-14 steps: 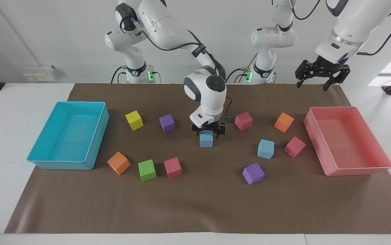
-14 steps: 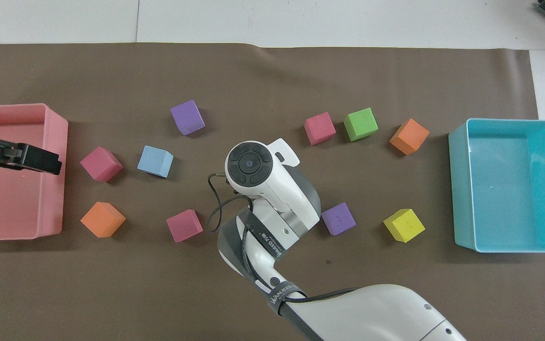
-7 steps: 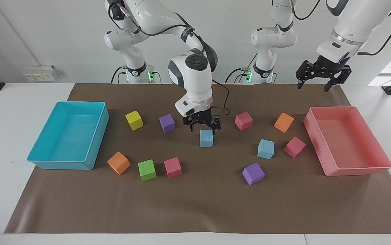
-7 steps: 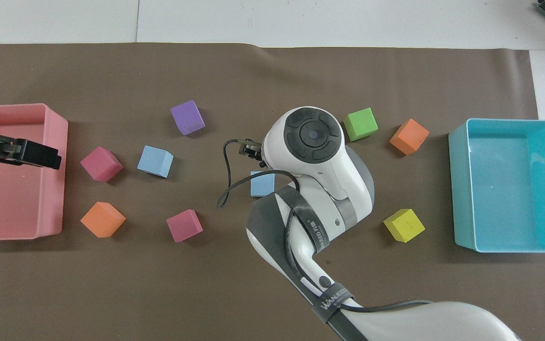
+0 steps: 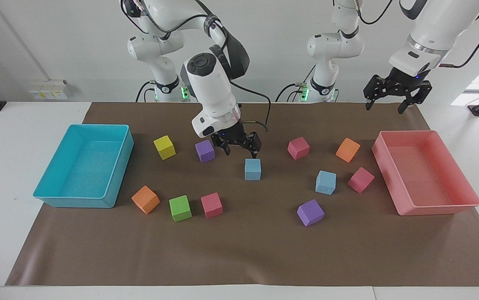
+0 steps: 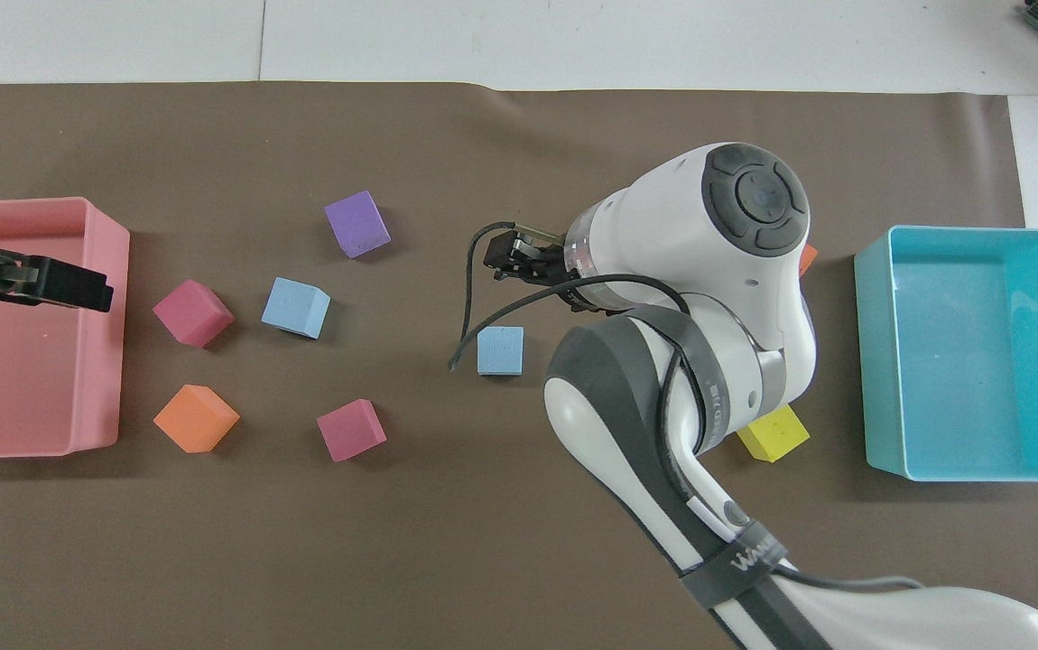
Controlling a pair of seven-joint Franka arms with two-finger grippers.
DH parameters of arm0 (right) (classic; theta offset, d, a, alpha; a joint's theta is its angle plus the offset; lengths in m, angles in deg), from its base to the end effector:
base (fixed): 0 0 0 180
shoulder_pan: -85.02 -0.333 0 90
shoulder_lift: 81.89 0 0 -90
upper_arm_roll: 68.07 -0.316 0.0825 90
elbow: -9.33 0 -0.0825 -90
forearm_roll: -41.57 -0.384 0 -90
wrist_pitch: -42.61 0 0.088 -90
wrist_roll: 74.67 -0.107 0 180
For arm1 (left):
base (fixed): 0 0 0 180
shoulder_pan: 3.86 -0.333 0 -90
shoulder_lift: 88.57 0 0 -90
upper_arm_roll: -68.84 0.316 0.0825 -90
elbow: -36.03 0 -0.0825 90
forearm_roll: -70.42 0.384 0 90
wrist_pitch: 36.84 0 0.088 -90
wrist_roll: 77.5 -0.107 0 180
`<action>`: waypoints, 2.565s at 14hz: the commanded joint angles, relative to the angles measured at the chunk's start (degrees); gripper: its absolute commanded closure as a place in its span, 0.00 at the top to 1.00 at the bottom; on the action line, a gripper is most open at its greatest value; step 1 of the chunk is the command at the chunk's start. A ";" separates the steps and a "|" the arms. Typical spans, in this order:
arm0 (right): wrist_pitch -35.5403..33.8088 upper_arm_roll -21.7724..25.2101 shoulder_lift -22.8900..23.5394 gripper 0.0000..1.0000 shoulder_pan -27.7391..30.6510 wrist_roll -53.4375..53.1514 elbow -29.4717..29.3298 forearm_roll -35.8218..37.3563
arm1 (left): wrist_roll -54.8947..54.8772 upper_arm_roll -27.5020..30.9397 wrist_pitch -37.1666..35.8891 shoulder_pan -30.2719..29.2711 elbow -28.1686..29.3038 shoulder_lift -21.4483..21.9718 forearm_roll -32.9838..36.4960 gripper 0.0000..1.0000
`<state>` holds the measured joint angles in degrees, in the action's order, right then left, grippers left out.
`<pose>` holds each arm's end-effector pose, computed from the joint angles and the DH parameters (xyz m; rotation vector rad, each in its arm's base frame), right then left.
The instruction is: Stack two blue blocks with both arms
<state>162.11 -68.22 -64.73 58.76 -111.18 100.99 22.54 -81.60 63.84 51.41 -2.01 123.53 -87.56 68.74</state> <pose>0.5923 0.3121 0.4786 -2.7517 0.4357 0.0018 0.5421 -0.0688 0.6520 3.0984 -0.2991 0.0467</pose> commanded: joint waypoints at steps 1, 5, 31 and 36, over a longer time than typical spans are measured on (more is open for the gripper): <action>0.03 -0.56 -2.30 1.00 3.48 12.82 4.04 -8.45 | 0.05 -0.36 1.92 -1.05 2.67 1.27 0.01 0.84; 1.52 -0.47 -6.51 0.73 7.27 30.69 13.07 -20.06 | -0.03 -0.36 6.40 -2.46 4.95 1.36 0.01 0.74; 14.54 -0.56 -1.08 0.00 7.80 55.32 30.24 -50.15 | -0.47 -0.18 51.50 7.64 28.16 -12.79 1.94 1.00; 14.54 -0.56 -0.73 0.00 8.42 55.32 29.72 -50.41 | -0.38 -0.18 52.37 7.21 29.39 -13.05 2.03 1.00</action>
<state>175.56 -68.29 -65.64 66.68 -58.23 130.81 -25.45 -81.77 63.13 101.68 4.87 150.89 -101.16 69.56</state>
